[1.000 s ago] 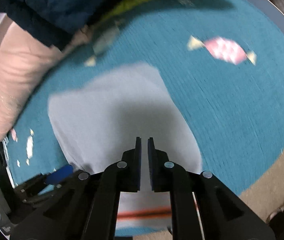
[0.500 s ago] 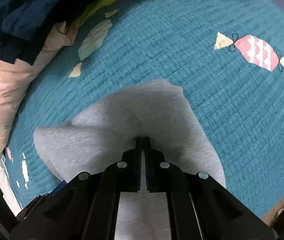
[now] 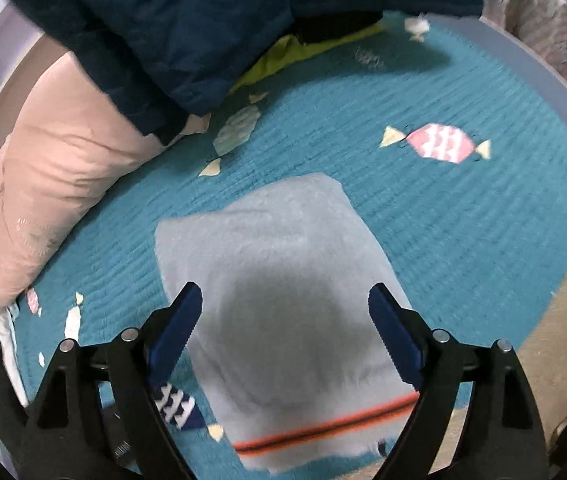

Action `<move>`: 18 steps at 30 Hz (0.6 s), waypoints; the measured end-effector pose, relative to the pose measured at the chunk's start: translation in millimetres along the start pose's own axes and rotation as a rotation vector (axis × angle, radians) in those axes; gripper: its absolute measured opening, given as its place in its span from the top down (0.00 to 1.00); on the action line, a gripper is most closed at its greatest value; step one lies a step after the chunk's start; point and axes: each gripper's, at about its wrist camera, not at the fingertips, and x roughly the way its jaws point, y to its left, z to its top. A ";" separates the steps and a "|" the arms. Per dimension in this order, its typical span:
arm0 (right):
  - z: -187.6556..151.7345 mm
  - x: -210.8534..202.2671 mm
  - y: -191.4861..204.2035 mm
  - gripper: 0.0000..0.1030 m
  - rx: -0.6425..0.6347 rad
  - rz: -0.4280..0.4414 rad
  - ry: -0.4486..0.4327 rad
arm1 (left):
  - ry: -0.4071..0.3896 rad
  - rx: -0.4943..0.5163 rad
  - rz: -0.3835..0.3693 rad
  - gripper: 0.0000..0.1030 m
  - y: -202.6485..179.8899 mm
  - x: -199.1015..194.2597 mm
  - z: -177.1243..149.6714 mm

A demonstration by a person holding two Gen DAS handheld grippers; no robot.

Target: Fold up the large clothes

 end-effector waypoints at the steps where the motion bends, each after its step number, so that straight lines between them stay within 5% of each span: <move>1: -6.1 -9.3 2.6 0.20 -0.007 -0.008 -0.014 | -0.009 0.004 0.004 0.29 2.5 -6.9 -3.1; 18: -158.5 -166.3 79.6 0.18 -0.081 -0.142 -0.246 | -0.152 0.058 0.034 0.27 82.2 -160.0 -112.5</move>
